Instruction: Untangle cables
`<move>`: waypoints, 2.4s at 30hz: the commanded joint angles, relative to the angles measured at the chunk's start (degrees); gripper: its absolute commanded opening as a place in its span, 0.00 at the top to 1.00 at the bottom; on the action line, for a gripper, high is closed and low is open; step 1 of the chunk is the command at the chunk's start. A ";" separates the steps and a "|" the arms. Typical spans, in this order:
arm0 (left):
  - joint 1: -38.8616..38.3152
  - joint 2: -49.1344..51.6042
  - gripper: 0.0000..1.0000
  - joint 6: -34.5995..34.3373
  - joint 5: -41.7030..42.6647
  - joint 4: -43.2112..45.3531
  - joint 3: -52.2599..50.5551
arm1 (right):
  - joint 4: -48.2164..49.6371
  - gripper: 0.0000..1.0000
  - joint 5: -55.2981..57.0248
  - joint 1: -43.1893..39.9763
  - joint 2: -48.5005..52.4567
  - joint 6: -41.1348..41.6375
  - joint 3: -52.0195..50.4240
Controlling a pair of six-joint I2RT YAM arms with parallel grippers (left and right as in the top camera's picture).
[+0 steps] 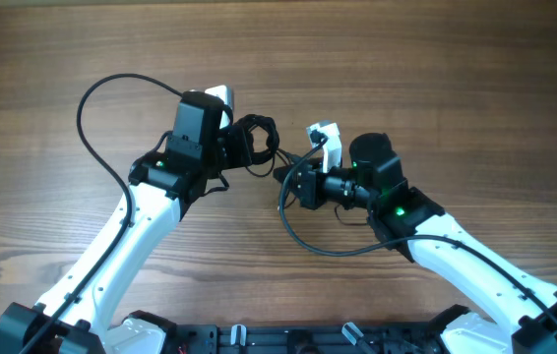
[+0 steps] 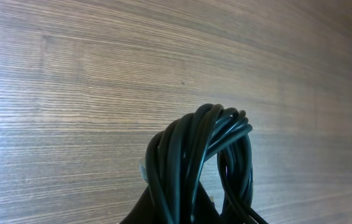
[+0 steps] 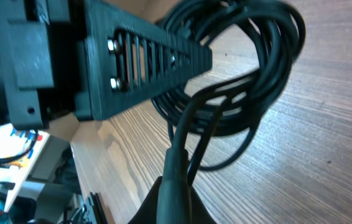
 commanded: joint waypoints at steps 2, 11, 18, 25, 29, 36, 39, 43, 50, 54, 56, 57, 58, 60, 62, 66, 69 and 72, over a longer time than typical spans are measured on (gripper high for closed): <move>0.92 -0.42 0.96 6.01 5.99 0.15 0.33 | 1.40 0.96 3.85 -1.27 -2.25 4.96 0.09; 0.92 -0.42 0.96 8.70 21.88 1.16 0.33 | 1.33 0.96 12.74 -1.27 -2.23 10.58 0.09; 0.90 -0.42 0.96 5.49 26.18 3.85 0.33 | 0.98 0.96 14.38 -1.27 -2.23 10.93 0.09; -1.99 -0.42 0.96 5.46 30.38 6.10 0.33 | 0.98 0.96 14.40 -1.27 -2.23 10.91 0.07; -5.25 -0.42 0.96 5.51 31.34 6.38 0.33 | 1.25 0.95 14.40 -1.27 -2.23 10.93 0.09; -0.59 -0.42 0.96 1.09 30.49 6.38 0.33 | -1.01 0.69 14.34 -1.27 -2.27 10.93 0.09; 2.60 -0.42 0.96 -1.86 30.49 5.79 0.33 | -1.03 0.49 14.08 -1.95 -3.32 10.93 0.09; 6.88 -0.42 0.96 -2.10 30.42 3.56 0.33 | -1.46 0.28 9.09 -5.86 -8.48 10.93 0.09; 8.20 -0.42 0.96 -32.26 11.06 1.16 0.33 | -8.39 0.00 5.11 -11.34 -13.94 11.39 0.09; 8.20 -0.42 0.96 -59.28 3.43 -4.37 0.33 | -15.23 0.00 0.39 -11.28 -13.25 14.47 0.07; 8.20 -0.42 0.96 -69.96 3.48 -5.55 0.33 | -17.86 0.00 -1.53 -10.91 -12.72 13.22 0.07; 8.20 -0.42 0.96 -75.12 3.48 -6.43 0.33 | -19.26 0.00 -2.54 -10.38 -12.46 12.04 0.07; 8.20 -0.42 0.96 -78.51 3.45 -6.99 0.33 | -20.00 0.00 -3.04 -9.86 -12.28 11.02 0.07; 8.20 -0.42 0.96 -84.28 3.48 -8.55 0.33 | -20.96 0.00 -3.80 -7.39 -12.24 6.21 0.07; 8.20 -0.39 0.96 -89.39 3.69 -10.16 0.33 | -20.98 0.00 -3.52 -4.83 -12.09 1.16 0.07; 8.20 -0.42 0.96 -99.34 8.37 -12.79 0.33 | -21.07 0.01 5.40 1.97 -10.71 -8.04 0.07; 8.20 -0.42 0.96 -99.34 11.78 -12.52 0.33 | -20.11 0.00 17.09 6.78 -7.76 -11.02 0.07; 8.20 -0.42 0.96 -99.34 14.99 -12.57 0.33 | -14.88 0.01 19.45 10.27 -2.40 -14.03 0.07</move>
